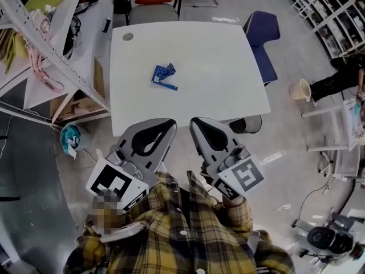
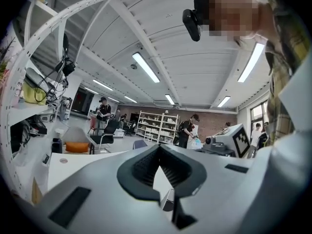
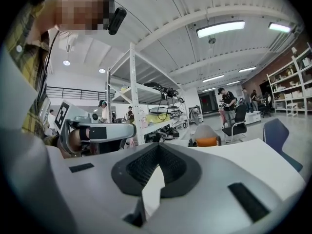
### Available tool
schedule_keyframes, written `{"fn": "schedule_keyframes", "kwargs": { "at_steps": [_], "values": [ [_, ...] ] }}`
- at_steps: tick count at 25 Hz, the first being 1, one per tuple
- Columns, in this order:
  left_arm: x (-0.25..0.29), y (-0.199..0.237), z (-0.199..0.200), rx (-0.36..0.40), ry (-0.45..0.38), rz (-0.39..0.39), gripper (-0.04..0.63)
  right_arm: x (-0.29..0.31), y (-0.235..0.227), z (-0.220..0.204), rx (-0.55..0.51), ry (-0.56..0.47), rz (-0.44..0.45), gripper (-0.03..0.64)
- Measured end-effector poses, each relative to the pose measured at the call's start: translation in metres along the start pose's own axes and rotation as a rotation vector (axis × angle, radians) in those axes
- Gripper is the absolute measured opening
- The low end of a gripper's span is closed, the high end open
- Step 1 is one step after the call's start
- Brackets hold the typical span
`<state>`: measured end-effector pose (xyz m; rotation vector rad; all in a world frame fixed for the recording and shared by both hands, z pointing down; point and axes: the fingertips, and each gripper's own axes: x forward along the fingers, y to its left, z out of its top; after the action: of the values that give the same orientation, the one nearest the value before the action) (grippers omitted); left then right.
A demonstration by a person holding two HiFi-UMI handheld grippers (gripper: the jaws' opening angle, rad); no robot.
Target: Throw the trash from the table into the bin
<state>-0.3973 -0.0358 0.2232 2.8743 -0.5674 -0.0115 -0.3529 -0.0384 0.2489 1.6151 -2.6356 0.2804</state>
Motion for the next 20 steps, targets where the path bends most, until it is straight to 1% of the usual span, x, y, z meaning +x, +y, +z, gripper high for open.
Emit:
{"fn": "schedule_keyframes", "kwargs": {
  "at_steps": [3,6,9,12,15,20],
  "values": [
    [0.003,0.021,-0.001,-0.011,0.011,-0.009,0.008,0.020,-0.006,0.000,0.018,-0.002,-0.013,-0.002],
    [0.006,0.035,-0.004,-0.028,0.026,-0.015,0.009,0.033,-0.013,-0.007,0.036,0.025,-0.032,-0.002],
    [0.011,0.045,-0.008,-0.041,0.041,-0.018,0.008,0.045,-0.019,-0.002,0.075,0.000,-0.024,-0.002],
    [0.020,0.055,-0.008,-0.050,0.046,-0.010,0.009,0.055,-0.034,-0.002,0.081,0.011,-0.029,-0.002],
    [0.031,0.066,-0.007,-0.055,0.043,0.018,0.008,0.063,-0.054,-0.009,0.060,0.058,-0.024,-0.002],
    [0.058,0.088,-0.003,-0.058,0.023,0.102,0.009,0.086,-0.086,-0.007,0.046,0.094,0.055,-0.002]
  ]
}}
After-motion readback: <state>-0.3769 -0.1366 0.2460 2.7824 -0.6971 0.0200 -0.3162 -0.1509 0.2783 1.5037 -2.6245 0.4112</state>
